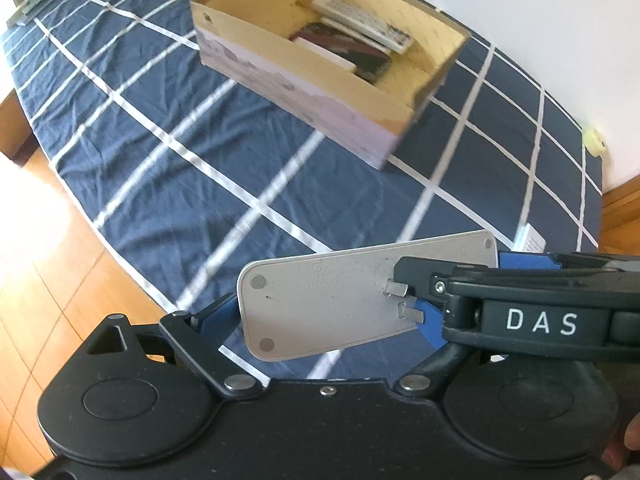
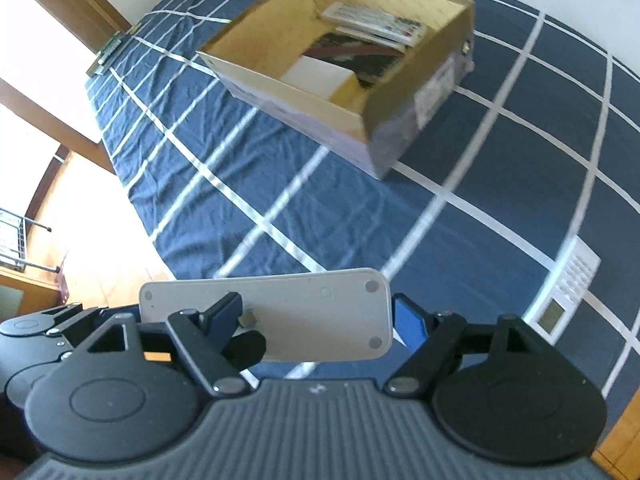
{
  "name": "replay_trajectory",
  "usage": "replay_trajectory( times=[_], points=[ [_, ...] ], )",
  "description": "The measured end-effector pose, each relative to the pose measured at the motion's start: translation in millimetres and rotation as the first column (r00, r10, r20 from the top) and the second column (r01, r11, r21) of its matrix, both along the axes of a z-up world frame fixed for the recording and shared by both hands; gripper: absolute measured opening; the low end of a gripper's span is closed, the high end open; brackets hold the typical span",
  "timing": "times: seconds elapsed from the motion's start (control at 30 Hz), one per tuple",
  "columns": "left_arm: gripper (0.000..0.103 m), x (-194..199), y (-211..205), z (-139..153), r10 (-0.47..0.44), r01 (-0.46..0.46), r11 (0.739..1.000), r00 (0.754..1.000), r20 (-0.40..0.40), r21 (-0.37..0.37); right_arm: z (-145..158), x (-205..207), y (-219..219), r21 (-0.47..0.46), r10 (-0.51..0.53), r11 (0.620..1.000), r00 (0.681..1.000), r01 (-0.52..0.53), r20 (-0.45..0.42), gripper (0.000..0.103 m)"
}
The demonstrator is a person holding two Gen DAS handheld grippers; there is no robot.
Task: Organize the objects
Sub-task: 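Lift the white plate with the right gripper and carry it toward the box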
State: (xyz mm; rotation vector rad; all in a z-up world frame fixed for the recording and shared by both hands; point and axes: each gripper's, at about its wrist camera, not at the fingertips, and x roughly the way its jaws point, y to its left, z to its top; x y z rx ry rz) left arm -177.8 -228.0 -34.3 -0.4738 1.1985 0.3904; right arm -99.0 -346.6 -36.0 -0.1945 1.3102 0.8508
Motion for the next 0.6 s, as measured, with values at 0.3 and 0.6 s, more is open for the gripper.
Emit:
replay_trajectory(
  times=[0.3, 0.6],
  points=[
    [0.092, 14.7, 49.3, 10.0, -0.018, 0.017, 0.999, 1.000, 0.018, 0.032, 9.1, 10.3, 50.1, 0.033, -0.019, 0.999, 1.000, 0.019, 0.017, 0.080],
    [0.092, 55.2, 94.4, 16.4, -0.069, 0.066, 0.995, 0.997, 0.032, 0.068, 13.6, 45.0, 93.9, 0.069, -0.073, 0.995, 0.997, 0.070, 0.029, 0.080]
  ],
)
